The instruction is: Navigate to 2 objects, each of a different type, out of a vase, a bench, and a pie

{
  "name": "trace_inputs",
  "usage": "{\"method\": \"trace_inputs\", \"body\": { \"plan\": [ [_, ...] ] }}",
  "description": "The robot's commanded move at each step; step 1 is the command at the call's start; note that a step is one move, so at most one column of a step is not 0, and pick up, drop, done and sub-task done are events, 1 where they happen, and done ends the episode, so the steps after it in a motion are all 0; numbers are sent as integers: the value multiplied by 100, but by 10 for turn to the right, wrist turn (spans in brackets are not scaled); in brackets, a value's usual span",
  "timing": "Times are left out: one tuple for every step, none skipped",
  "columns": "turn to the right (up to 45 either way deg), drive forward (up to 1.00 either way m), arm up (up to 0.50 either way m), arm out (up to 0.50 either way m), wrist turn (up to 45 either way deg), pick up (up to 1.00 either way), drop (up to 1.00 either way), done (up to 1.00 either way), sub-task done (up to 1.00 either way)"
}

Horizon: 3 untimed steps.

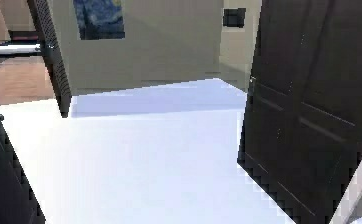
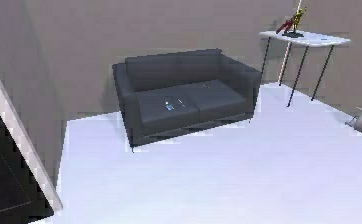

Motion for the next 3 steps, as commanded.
{"method": "trace_inputs", "body": {
  "plan": [
    [-60,0,0,0,0,0,0,0,0],
    [0,20,0,0,0,0,0,0,0],
    [-120,0,0,0,0,0,0,0,0]
  ]
}}
